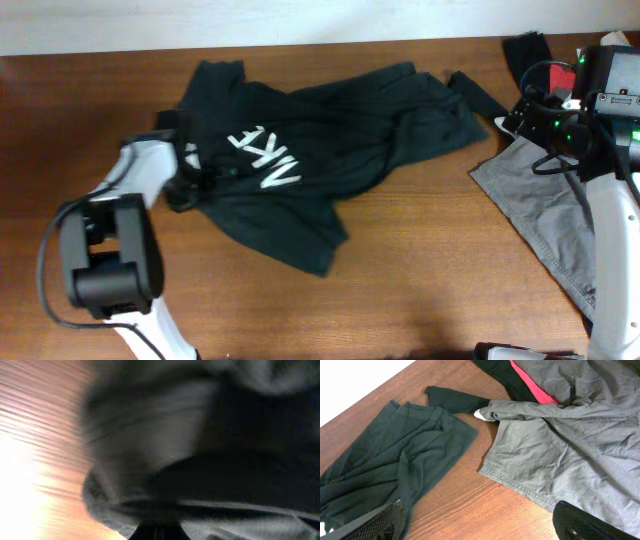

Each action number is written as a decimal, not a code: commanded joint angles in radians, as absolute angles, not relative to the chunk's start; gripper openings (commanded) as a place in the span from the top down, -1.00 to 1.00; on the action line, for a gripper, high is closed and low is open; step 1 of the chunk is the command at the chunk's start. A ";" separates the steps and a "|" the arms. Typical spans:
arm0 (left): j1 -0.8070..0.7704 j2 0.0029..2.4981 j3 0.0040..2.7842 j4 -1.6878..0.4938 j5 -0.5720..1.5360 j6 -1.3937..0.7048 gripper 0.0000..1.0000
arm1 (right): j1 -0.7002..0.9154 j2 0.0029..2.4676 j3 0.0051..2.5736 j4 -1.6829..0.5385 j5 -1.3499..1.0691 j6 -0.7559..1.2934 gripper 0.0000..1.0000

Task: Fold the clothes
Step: 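Regrasp the shirt with the left gripper and drag it left to flatten, then move the right gripper to the shirt's right hem and grasp it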

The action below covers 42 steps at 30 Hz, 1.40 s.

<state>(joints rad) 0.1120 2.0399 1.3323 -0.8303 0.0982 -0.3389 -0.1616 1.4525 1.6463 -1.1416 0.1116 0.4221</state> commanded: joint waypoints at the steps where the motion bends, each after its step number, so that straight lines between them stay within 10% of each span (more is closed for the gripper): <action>1: 0.256 2.162 1.262 -0.784 -0.089 -0.359 0.96 | -0.164 1.456 1.648 -1.142 0.117 0.422 -0.97; 14: 0.500 2.155 1.319 -0.648 0.125 -0.303 0.93 | -0.164 1.456 1.648 -1.142 0.117 0.422 -0.97; 42: 0.143 1.713 1.454 -0.998 0.272 -0.290 0.62 | -0.164 1.456 1.648 -1.118 0.117 0.422 -0.97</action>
<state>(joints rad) 0.1638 1.7065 1.4605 -0.9928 0.3061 -0.3061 -0.1616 1.4525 1.6463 -1.1389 0.1120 0.4221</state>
